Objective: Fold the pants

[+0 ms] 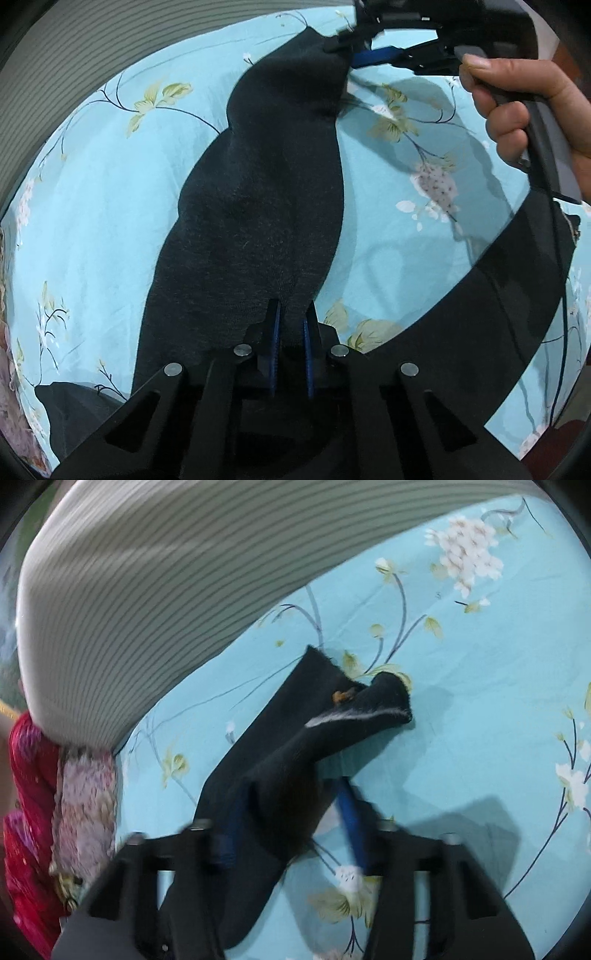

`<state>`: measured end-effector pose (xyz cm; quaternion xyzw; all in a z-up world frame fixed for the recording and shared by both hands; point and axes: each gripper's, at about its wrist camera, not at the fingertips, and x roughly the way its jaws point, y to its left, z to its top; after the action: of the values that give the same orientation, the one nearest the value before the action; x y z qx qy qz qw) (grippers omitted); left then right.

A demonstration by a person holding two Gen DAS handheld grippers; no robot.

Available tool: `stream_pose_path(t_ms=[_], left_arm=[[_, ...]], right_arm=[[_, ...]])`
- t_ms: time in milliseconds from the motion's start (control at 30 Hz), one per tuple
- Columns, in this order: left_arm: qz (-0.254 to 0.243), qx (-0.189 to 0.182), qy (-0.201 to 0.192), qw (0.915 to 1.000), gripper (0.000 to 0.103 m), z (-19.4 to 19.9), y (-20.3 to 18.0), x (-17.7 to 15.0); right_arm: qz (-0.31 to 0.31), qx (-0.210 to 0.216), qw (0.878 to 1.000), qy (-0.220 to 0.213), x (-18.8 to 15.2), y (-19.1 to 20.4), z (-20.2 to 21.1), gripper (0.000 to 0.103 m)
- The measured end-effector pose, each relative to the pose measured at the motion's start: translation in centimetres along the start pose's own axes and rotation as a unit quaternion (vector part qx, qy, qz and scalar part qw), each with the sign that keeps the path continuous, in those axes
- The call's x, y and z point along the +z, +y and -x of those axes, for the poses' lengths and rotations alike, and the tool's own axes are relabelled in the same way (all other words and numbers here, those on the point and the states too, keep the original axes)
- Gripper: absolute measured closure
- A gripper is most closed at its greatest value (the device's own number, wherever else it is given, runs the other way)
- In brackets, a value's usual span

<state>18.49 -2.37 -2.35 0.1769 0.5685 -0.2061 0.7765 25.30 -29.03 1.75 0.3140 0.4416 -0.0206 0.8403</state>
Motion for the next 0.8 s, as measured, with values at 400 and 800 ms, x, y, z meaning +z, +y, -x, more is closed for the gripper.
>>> stream_pose_path(t_ms=[400, 800], left_arm=[[-0.002, -0.025, -0.041, 0.9988, 0.096, 7.0, 2.7, -2.8], [-0.029, -0.042, -0.072, 0.9961, 0.096, 11.6, 0.0, -6.9]], right_arm=[[-0.002, 0.03, 0.998, -0.051, -1.5, 0.4, 8.6, 0.097], [-0.05, 0.014, 0.996, -0.077, -9.3, -3.0, 18.4, 0.097]])
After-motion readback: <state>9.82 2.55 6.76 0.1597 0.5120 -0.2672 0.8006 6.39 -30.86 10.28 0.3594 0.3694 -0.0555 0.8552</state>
